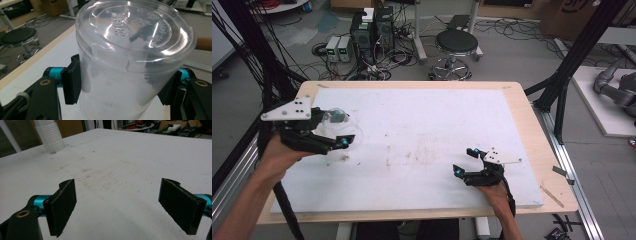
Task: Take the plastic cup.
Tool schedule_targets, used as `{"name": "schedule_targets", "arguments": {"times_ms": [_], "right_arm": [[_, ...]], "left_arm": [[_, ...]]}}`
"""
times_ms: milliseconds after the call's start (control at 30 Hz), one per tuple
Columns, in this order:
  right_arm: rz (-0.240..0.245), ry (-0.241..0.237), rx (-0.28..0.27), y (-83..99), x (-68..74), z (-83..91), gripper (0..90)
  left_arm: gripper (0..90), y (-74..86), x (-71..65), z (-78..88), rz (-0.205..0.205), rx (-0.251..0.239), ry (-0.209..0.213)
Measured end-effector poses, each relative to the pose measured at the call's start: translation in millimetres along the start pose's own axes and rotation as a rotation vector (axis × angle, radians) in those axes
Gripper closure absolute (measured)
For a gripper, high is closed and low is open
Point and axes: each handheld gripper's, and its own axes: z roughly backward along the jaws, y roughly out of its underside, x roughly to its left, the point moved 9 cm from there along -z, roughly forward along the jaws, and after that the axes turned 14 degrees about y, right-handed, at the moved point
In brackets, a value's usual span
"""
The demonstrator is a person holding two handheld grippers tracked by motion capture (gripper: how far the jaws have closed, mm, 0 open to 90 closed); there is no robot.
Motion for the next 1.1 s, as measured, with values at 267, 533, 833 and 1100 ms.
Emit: {"name": "schedule_targets", "arguments": {"times_ms": [267,533,833,1100], "right_arm": [[-0.01,-0.001,0.005,0.3,-0.3,-0.2,14.4],[-0.009,0.0,0.006,0.3,-0.3,-0.2,14.4],[0.001,0.002,0.003,0.2,-0.7,-0.5,14.4],[0.005,0.001,0.004,0.5,0.0,-0.3,14.4]], "left_arm": [[33.1,15.8,-11.9,-46.9,0.014,-0.075,0.09],[33.1,37.3,-11.2,-72.5,0.033,-0.067,0.111],[33.0,49.2,-9.2,-79.9,0.047,-0.07,0.116],[33.0,57.4,-6.2,-83.3,0.057,-0.06,0.115]]}}
